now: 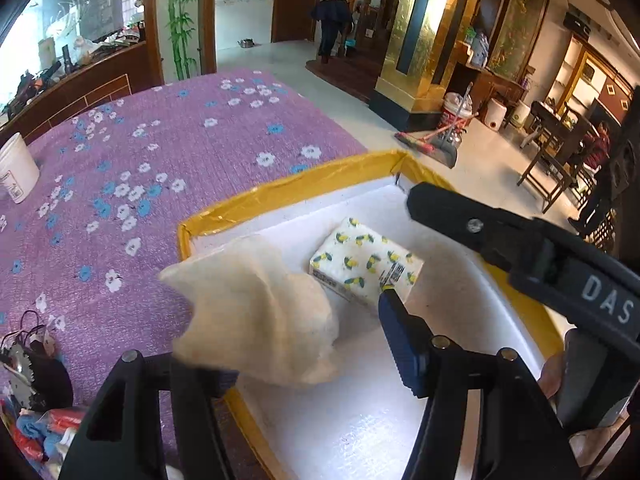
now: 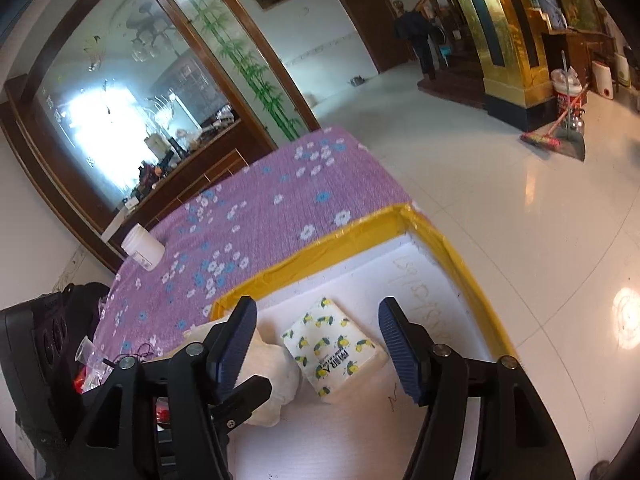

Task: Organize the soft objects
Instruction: 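Carry the lemon-print tissue pack into the tray and open the right gripper, then grasp the white wet-wipe pack with red text using the left gripper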

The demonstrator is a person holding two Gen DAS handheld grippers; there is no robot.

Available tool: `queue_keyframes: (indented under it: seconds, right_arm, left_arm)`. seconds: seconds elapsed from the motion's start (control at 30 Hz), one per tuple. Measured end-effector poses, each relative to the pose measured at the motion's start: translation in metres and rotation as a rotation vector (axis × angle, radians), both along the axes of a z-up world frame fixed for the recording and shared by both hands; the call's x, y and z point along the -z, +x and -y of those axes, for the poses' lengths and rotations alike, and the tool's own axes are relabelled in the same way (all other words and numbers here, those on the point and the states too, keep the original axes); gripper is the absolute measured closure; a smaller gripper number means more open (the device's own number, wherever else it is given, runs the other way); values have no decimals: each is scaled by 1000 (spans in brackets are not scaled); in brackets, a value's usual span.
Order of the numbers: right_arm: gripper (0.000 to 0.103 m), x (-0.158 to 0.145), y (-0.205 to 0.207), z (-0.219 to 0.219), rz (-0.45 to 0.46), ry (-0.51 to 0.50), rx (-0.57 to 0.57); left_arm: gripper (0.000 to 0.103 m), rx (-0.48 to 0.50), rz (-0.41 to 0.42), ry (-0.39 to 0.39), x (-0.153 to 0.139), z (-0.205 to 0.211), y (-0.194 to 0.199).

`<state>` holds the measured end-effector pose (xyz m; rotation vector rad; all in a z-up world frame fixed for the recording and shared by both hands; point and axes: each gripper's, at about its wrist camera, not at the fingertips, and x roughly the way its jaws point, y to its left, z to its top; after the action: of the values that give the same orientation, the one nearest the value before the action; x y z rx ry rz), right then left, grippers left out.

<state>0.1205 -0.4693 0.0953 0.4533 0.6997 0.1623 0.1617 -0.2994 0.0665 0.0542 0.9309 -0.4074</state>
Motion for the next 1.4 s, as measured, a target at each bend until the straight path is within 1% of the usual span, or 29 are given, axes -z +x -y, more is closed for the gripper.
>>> queue_keyframes:
  seconds: [0.03,0.07,0.1,0.13,0.23,0.33,0.4,0.47,0.57,0.67,0.73,0.8,0.83,0.9,0.97,1.03,1.13,1.17,1.23,1.3,1.37,1.4]
  right_arm:
    - [22,-5,-4,0,22,-18,9]
    - [19,-11,-9,-1,46,-38,16]
    - [19,-16,-14,-2,66,-50,18]
    - [18,-22,-20,-3,91,-61,19]
    - [10,-41,-43,-13,162,-104,29]
    - [8,-51,-71,-21,216,-136,41]
    - [8,-54,-89,-25,253,-119,19]
    - [8,-56,-111,-32,306,-98,-12]
    - [8,-56,-138,-51,347,-63,-110]
    - [8,-50,-158,-78,345,-38,-211]
    - [8,-42,-173,-100,339,-42,-277]
    - [8,-33,-185,-126,327,-50,-376]
    - [8,-29,-190,-135,333,-54,-400]
    - [8,-17,-199,-162,333,-99,-477]
    - [8,0,-204,-188,301,-177,-527]
    - [8,17,-202,-206,263,-218,-559]
    - [8,36,-193,-215,200,-231,-572]
    - [8,37,-192,-216,198,-240,-573]
    - [8,37,-195,-212,223,-227,-572]
    - [8,38,-190,-211,207,-216,-577]
    - [8,38,-186,-208,189,-203,-569]
    - [8,39,-183,-206,177,-195,-567]
  left_arm:
    - [40,-3,7,-7,-5,-1,-2]
    - [37,-7,12,-9,-8,-3,-4]
    - [34,-15,25,-11,-15,-6,-8]
    - [34,-18,34,-14,-20,-7,-12]
    - [33,-23,66,-9,-36,-14,-26]
    - [31,-26,108,-9,-54,-26,-46]
    - [28,-27,137,-2,-63,-36,-61]
    - [28,-31,172,12,-71,-47,-79]
    - [27,-51,208,25,-77,-68,-106]
    - [26,-85,227,38,-73,-102,-135]
    - [26,-132,232,39,-66,-134,-158]
    - [22,-178,216,31,-54,-167,-177]
    - [22,-198,206,27,-49,-180,-185]
    - [22,-259,183,34,-34,-212,-202]
    - [22,-310,170,36,-22,-236,-215]
    - [22,-350,141,27,-6,-259,-226]
    - [22,-379,98,34,11,-275,-227]
    - [22,-383,91,36,14,-279,-227]
    - [22,-379,88,37,19,-281,-221]
    - [22,-370,99,39,16,-281,-212]
    - [21,-329,105,8,10,-282,-199]
    - [19,-308,102,-4,9,-282,-194]
